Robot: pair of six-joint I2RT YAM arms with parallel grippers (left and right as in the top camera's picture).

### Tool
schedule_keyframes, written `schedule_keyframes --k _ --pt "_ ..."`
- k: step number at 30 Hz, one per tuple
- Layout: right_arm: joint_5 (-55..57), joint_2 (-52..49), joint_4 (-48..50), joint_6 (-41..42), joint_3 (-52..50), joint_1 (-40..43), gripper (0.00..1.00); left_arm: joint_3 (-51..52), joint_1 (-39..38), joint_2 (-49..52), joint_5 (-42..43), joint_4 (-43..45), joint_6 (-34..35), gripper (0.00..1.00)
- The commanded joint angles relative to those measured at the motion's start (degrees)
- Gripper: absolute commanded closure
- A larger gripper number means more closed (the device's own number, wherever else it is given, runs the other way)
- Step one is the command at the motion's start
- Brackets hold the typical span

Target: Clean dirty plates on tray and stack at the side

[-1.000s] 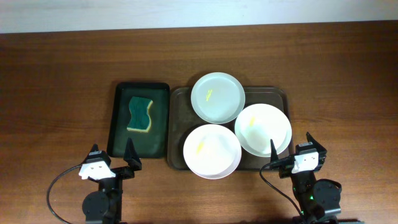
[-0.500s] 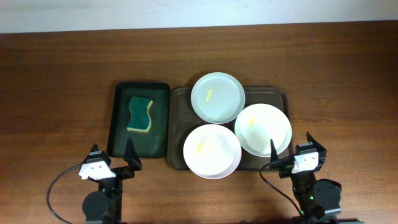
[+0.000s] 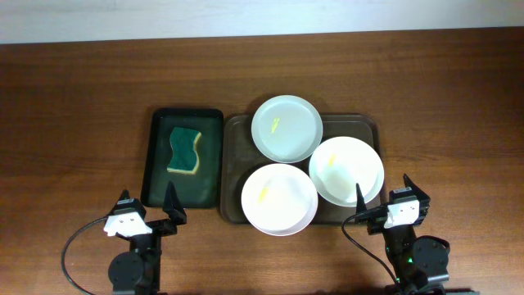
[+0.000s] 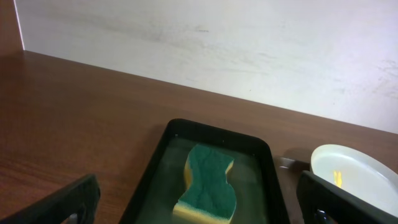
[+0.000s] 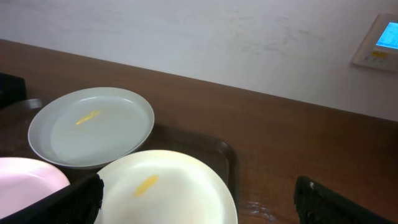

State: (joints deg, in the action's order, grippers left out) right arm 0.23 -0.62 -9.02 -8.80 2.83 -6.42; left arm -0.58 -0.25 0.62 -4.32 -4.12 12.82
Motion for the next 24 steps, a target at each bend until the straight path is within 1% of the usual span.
schedule_keyframes --k 1,10,13,14,15,16,19,22,23,24 --pt "0.9 0.3 -0.1 0.7 -0.4 0.2 0.02 0.0 -0.2 -0.2 0.2 -0.4 -1.1 0.01" --pt "0.7 0.3 0.0 0.7 -0.4 0.2 0.02 0.0 -0.2 -0.2 0.2 -0.4 -1.1 0.01" --pt "0.0 0.3 0.1 0.7 -0.4 0.1 0.02 0.0 -0.2 -0.2 0.9 0.9 -0.5 0.01" --pt "-1.4 0.3 0.5 0.7 -0.4 0.1 0.02 0.0 -0.2 -0.2 4.0 0.4 1.1 0.01" --pt "-4.5 0.3 0.4 0.7 -0.4 0.1 0.02 0.0 -0.2 -0.2 9.5 -0.4 2.8 0.01" --pt "-5.5 0.3 0.9 0.7 -0.4 0.1 0.02 0.0 -0.2 -0.1 13.2 0.2 3.0 0.01" --pt "-9.9 0.3 0.8 0.7 -0.4 0.1 0.02 0.0 -0.2 -0.1 14.3 1.3 3.0 0.01" --pt "-15.7 0.3 0.7 0.9 0.0 0.1 0.02 -0.7 -0.2 -0.1 19.4 -0.3 3.0 0.01" --pt "-16.4 0.3 0.6 2.8 0.6 0.1 0.02 -1.7 -0.2 0.0 19.4 -1.7 3.0 0.01" --pt "-16.3 0.2 0.0 6.2 2.1 0.1 0.02 -3.6 -0.2 0.0 19.3 -3.5 2.9 0.01"
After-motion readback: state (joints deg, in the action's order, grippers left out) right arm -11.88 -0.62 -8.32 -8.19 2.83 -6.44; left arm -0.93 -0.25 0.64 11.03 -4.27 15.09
